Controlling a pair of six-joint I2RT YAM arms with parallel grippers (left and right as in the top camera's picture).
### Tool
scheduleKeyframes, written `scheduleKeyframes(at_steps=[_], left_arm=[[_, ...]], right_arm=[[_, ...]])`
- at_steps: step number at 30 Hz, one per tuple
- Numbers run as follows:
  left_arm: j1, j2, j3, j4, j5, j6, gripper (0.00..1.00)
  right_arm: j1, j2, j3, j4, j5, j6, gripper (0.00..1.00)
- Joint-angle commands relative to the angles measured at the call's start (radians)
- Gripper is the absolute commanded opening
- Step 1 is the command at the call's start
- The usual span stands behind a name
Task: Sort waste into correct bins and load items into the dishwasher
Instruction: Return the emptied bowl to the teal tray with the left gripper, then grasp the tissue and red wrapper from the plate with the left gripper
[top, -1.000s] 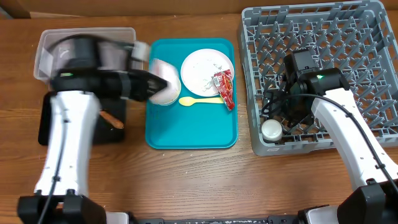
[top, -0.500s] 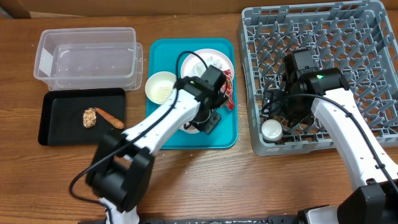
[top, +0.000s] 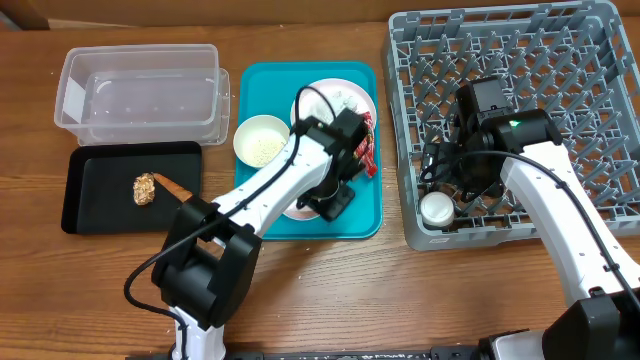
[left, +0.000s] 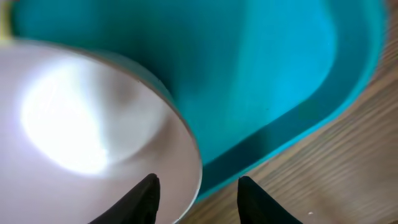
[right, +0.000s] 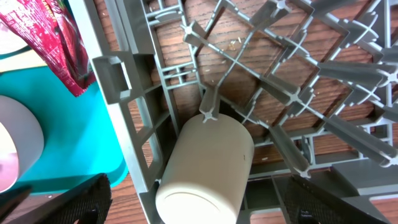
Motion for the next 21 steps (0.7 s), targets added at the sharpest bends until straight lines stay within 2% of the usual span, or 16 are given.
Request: scheduleKeyframes(at_steps=[1,5,9,15,21], left_arm=[[0.002,-0.002,0.199,-0.037,-0.007,-0.023,0.48],[0.019,-0.002,0.304,0.009,-0.071,-0.046,0.61],[0.05,0.014,0.306,0.162,-0.112,-0.042,0.73],[0.083,0.131,0.306,0.371,-0.113,-0.043,0.97],[0.089,0.245,0.306,0.503,-0.12,-0.043,1.0]], right_arm=[[-0.001,-0.002,0.016,0.003,-0.005,-0.006,0.91],[-0.001,-0.002,0.016,0.003,-0.005,-0.006,0.91],[-0.001,-0.002,0.016,0.003,-0.005,-0.006,0.91],[-0.001,-0.002,0.016,0.003,-0.005,-0.006,0.91],[-0.001,-0.002,0.014,-0.003,-0.005,-0.006,0.91]])
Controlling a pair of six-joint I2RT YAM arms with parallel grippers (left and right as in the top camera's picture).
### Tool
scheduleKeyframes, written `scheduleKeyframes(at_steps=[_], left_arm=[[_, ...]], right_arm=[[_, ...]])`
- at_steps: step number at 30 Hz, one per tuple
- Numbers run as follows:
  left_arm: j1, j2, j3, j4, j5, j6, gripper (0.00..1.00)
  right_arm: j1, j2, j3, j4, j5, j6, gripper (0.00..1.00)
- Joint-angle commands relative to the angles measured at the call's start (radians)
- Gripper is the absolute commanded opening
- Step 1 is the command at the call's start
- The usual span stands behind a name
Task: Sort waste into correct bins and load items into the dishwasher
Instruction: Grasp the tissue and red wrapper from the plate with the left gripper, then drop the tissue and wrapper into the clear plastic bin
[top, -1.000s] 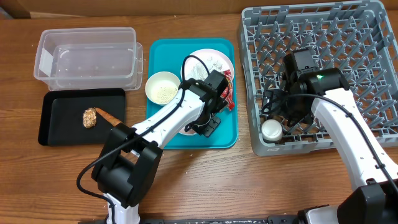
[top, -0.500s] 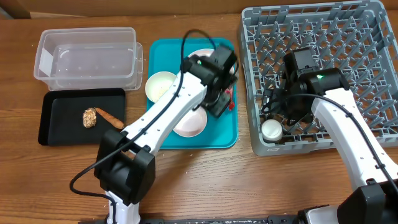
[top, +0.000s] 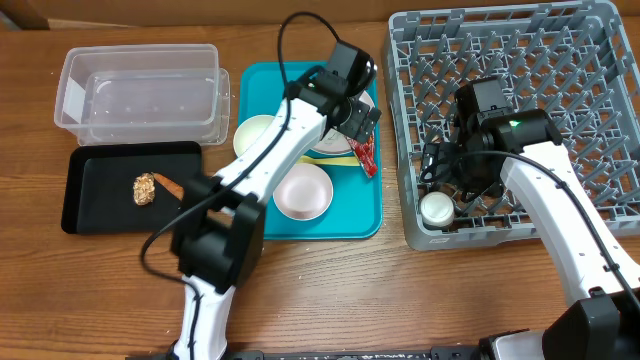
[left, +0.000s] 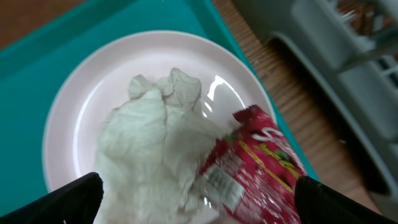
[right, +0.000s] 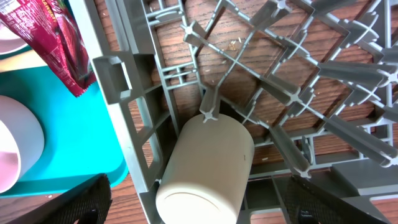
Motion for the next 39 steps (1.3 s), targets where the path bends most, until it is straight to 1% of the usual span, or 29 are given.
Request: scheduleKeyframes(at_steps=[1,5,7,8,11,12,13,14,15,17,18,20,21,24,27,30,31,35,36,37,39], left_arm=[[-0.001,0.067,0.01,0.039,-0.017,-0.002,1.0],[0.0,0.112,0.01,0.06,-0.069,-0.051,1.0],[0.002,0.138,0.01,0.06,-0.072,-0.058,1.0],[0.002,0.144,0.01,0.059,-0.072,-0.058,0.99],[0.002,0.175,0.01,0.063,-0.072,-0.06,0.92],[0.002,0.178,0.01,0.063,-0.071,-0.064,0.84],[0.003,0.19,0.01,0.065,-0.071,-0.07,0.73],[0.003,0.193,0.01,0.065,-0.064,-0.07,0.66],[0.003,0.201,0.01,0.066,-0.06,-0.071,0.56],[0.003,0.206,0.01,0.065,-0.06,-0.071,0.4],[0.003,0.207,0.01,0.061,-0.06,-0.077,0.25],[0.003,0.206,0.01,0.061,-0.06,-0.077,0.06],[0.004,0.204,0.013,0.058,-0.06,-0.079,0.04],[0.009,0.2,0.044,0.021,-0.06,-0.101,0.04],[0.027,0.188,0.137,-0.077,-0.056,-0.129,0.04],[0.058,0.172,0.3,-0.217,-0.05,-0.154,0.04],[0.084,0.17,0.424,-0.302,-0.048,-0.167,0.04],[0.156,0.17,0.658,-0.427,-0.049,-0.167,0.04],[0.205,0.17,0.739,-0.466,-0.05,-0.167,0.04],[0.265,0.17,0.786,-0.496,-0.05,-0.167,0.04],[0.323,0.17,0.792,-0.513,-0.05,-0.174,0.04]], right_arm=[[-0.001,-0.002,0.014,-0.005,-0.005,-0.006,0.91],[-0.001,-0.002,0.014,-0.011,-0.005,-0.006,0.91],[-0.001,-0.002,0.014,-0.011,-0.005,-0.006,0.91],[-0.001,-0.002,0.014,-0.01,-0.005,-0.006,0.91],[-0.001,-0.002,0.014,-0.01,-0.005,-0.006,0.91],[-0.001,-0.002,0.014,-0.011,-0.005,-0.006,0.91],[-0.001,-0.002,0.014,-0.01,-0.005,-0.006,0.91],[-0.001,-0.002,0.014,-0.011,-0.005,-0.006,0.91],[-0.001,-0.002,0.014,-0.011,-0.005,-0.006,0.91],[-0.001,-0.002,0.014,-0.01,-0.005,-0.006,0.91],[-0.001,-0.002,0.014,-0.01,-0.005,-0.006,0.91],[-0.001,-0.002,0.014,-0.01,-0.005,-0.006,0.91],[-0.001,-0.002,0.014,-0.011,-0.005,-0.006,0.91],[-0.001,-0.002,0.014,-0.011,-0.005,-0.006,0.91],[-0.001,-0.002,0.014,-0.011,-0.005,-0.006,0.92],[-0.001,-0.002,0.014,-0.011,-0.005,-0.006,0.91],[-0.001,-0.002,0.014,-0.011,-0.005,-0.006,0.91],[-0.001,-0.002,0.014,-0.011,-0.005,-0.007,0.91],[-0.001,-0.002,0.014,-0.011,-0.005,-0.007,0.91],[-0.001,-0.002,0.014,-0.011,-0.005,-0.007,0.91],[-0.001,-0.002,0.014,-0.011,-0.005,-0.007,0.91]])
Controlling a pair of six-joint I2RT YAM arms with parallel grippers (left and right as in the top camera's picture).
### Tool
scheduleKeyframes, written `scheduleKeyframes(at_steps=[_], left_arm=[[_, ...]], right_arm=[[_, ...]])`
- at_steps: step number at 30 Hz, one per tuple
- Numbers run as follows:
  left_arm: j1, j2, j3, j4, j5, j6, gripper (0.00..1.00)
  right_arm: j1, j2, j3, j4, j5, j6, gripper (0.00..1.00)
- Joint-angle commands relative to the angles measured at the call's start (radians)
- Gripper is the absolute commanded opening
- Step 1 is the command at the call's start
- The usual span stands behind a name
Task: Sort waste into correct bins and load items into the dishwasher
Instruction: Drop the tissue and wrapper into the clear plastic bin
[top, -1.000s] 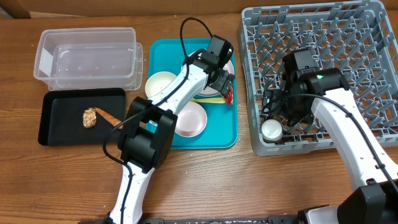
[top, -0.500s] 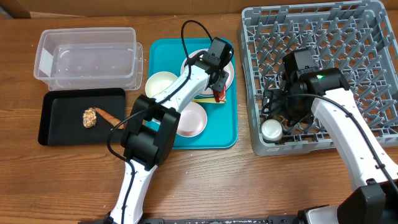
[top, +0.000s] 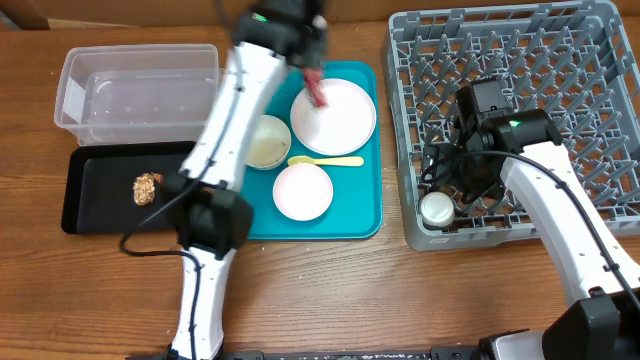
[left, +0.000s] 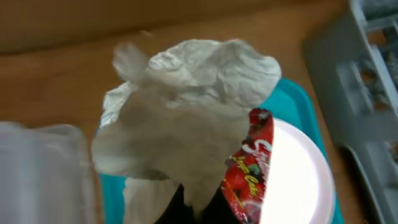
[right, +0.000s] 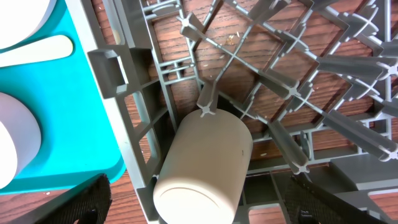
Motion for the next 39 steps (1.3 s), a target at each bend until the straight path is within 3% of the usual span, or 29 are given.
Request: scheduleKeyframes(at_steps=[1,9,16,17,20,24,30,34,39], left_arm=[[0.145,-0.011,0.046,-0.046,-0.004,-0.029,0.04],[0.375,-0.006,0.023,-0.082,-0.003,-0.056,0.04],[0.456,-0.006,-0.137,0.045,0.008,-0.077,0.07],[0.456,-0.006,-0.154,0.054,0.006,-0.077,0.2],[0.455,-0.006,-0.168,0.059,0.007,-0.077,0.99],[0.453,-0.024,-0.125,0.016,0.035,-0.077,1.0],[0.423,-0.091,0.067,-0.244,0.109,-0.076,0.96],[0.359,-0.183,0.094,-0.353,-0.001,-0.116,1.0],[0.358,-0.177,0.093,-0.319,-0.074,-0.13,1.0]], right_arm=[[-0.001,-0.002,0.014,0.003,-0.006,-0.007,0.91],[-0.001,-0.002,0.014,0.007,-0.006,-0.006,0.91],[-0.001,-0.002,0.014,0.006,-0.006,-0.006,0.91],[-0.001,-0.002,0.014,0.005,-0.006,-0.006,0.91],[-0.001,-0.002,0.014,0.0,-0.006,-0.006,0.91],[-0.001,-0.002,0.014,-0.001,-0.006,-0.007,0.91],[-0.001,-0.002,0.014,0.002,-0.005,-0.014,0.91],[-0.001,-0.002,0.014,0.004,-0.005,-0.014,0.91],[-0.001,-0.002,0.014,-0.012,-0.005,-0.03,0.91]])
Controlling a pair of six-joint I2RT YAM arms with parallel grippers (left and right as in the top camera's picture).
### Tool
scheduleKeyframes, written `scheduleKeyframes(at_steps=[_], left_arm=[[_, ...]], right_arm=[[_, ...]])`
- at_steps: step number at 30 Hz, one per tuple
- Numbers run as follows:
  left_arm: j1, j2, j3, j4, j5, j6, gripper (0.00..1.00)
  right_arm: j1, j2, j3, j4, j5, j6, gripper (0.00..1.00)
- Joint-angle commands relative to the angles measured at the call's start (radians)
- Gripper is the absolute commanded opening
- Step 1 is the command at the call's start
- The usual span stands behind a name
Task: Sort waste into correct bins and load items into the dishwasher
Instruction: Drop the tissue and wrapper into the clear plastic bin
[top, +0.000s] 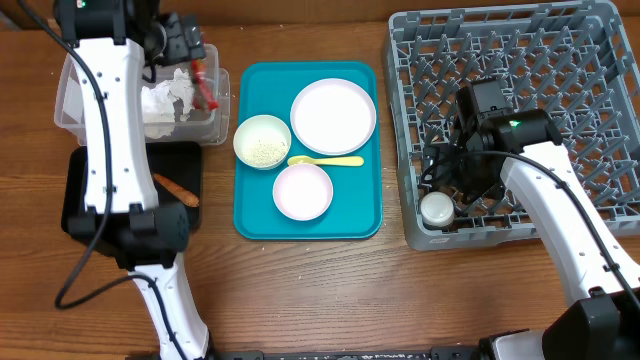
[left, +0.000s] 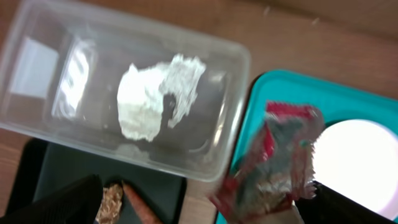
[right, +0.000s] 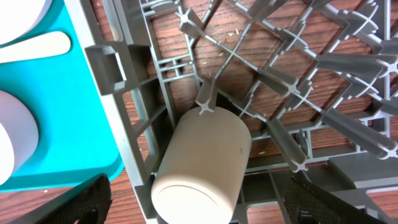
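My left gripper (top: 186, 42) hangs open over the right end of the clear plastic bin (top: 70, 100), its fingers wide apart with nothing held (left: 205, 200). A crumpled white tissue (left: 155, 96) lies in the bin (left: 56, 81). The red snack wrapper (left: 270, 158) is loose and blurred below the fingers, by the bin's right rim (top: 203, 85). My right gripper (top: 462, 178) stands open over a white cup (right: 202, 165) lying on its side in the grey dish rack (top: 560, 60).
The teal tray (top: 250, 212) carries a white plate (top: 333, 115), a bowl of rice (top: 261, 140), an empty bowl (top: 302, 190) and a yellow spoon (top: 327, 160). A black tray (top: 80, 205) in front of the bin holds food scraps (left: 111, 199).
My left gripper, then shut on the tissue and wrapper above the plate, is now open over the clear bin. The tissue lies in the bin and the wrapper is free.
My left gripper was low beside the empty bowl at the tray's front. It then stood open over the plate holding tissue and wrapper, then held both lifted, and now has let them go at the clear bin. The right gripper stayed open over the cup in the rack.
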Motion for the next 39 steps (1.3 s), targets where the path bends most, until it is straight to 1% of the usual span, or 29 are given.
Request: scheduleKeyframes(at_steps=[1,8,14,17,18,19,20,21,22,23,24,25,26,27,28,29,30,31,32,33,34,35,37,38,39], left_arm=[[0.023,0.008,0.013,0.038,-0.069,-0.031,1.0],[0.101,0.14,0.006,0.185,-0.063,-0.05,1.0],[0.14,0.273,0.006,0.164,-0.005,-0.049,1.0],[0.141,0.294,0.006,0.142,0.027,-0.049,1.0],[0.141,0.293,0.007,0.14,0.028,-0.049,0.98],[0.141,0.288,0.01,0.141,0.042,-0.036,0.91],[0.141,0.281,0.015,0.148,0.076,-0.005,0.73],[0.141,0.275,0.019,0.159,0.122,0.028,0.53],[0.143,0.265,0.025,0.174,0.2,0.082,0.38],[0.145,0.259,0.027,0.187,0.271,0.138,0.35],[0.149,0.251,0.029,0.191,0.327,0.187,0.35],[0.153,0.244,0.029,0.19,0.318,0.182,0.36],[0.158,0.239,0.029,0.185,0.259,0.131,0.41],[0.161,0.233,0.029,0.171,0.159,0.06,0.44],[0.161,0.23,0.029,0.152,0.021,-0.021,0.49],[0.161,0.23,0.029,0.135,-0.084,-0.054,0.61],[0.159,0.23,0.029,0.137,-0.04,-0.003,0.68],[0.158,0.23,0.029,0.14,0.082,0.122,0.73],[0.158,0.23,0.029,0.137,0.254,0.285,0.79],[0.159,0.23,0.029,0.124,0.394,0.402,0.82],[0.162,0.23,0.029,0.112,0.498,0.487,0.84],[0.166,0.23,0.029,0.104,0.568,0.533,0.84],[0.168,0.23,0.028,0.106,0.607,0.539,0.84],[0.169,0.23,0.028,0.108,0.604,0.539,0.82],[0.17,0.23,0.028,0.109,0.593,0.539,0.76]], right_arm=[[-0.001,-0.002,0.014,-0.005,-0.005,-0.023,0.91],[-0.001,-0.002,0.014,-0.019,-0.005,-0.022,0.91],[-0.001,-0.002,0.014,-0.019,-0.006,-0.022,0.91],[-0.001,-0.002,0.014,-0.019,-0.005,-0.022,0.91],[-0.001,-0.002,0.014,-0.02,-0.005,-0.022,0.91],[-0.001,-0.002,0.014,-0.02,-0.005,-0.022,0.91],[-0.001,-0.002,0.014,-0.02,-0.005,-0.022,0.91],[-0.001,-0.002,0.014,-0.02,-0.005,-0.022,0.91],[-0.001,-0.002,0.014,-0.02,-0.006,-0.022,0.91],[-0.001,-0.002,0.014,-0.019,-0.006,-0.022,0.91],[-0.001,-0.002,0.014,-0.019,-0.006,-0.022,0.91],[-0.001,-0.002,0.014,-0.02,-0.006,-0.021,0.91],[-0.001,-0.002,0.014,-0.02,-0.006,-0.021,0.91],[-0.001,-0.002,0.014,-0.02,-0.006,-0.021,0.91],[-0.001,-0.002,0.014,-0.02,-0.006,-0.022,0.91],[-0.001,-0.002,0.014,-0.02,-0.006,-0.022,0.91],[-0.001,-0.002,0.014,-0.019,-0.006,-0.022,0.91],[-0.001,-0.002,0.014,-0.018,-0.006,-0.022,0.91],[-0.001,-0.002,0.014,-0.014,-0.006,-0.022,0.91],[-0.001,-0.002,0.014,-0.009,-0.006,-0.021,0.91],[-0.001,-0.002,0.014,-0.007,-0.006,-0.022,0.91],[-0.001,-0.002,0.014,-0.007,-0.006,-0.021,0.91],[-0.001,-0.002,0.014,-0.013,-0.007,-0.021,0.91],[-0.001,-0.002,0.014,-0.019,-0.01,-0.021,0.91],[-0.001,-0.002,0.014,-0.022,-0.01,-0.022,0.91]])
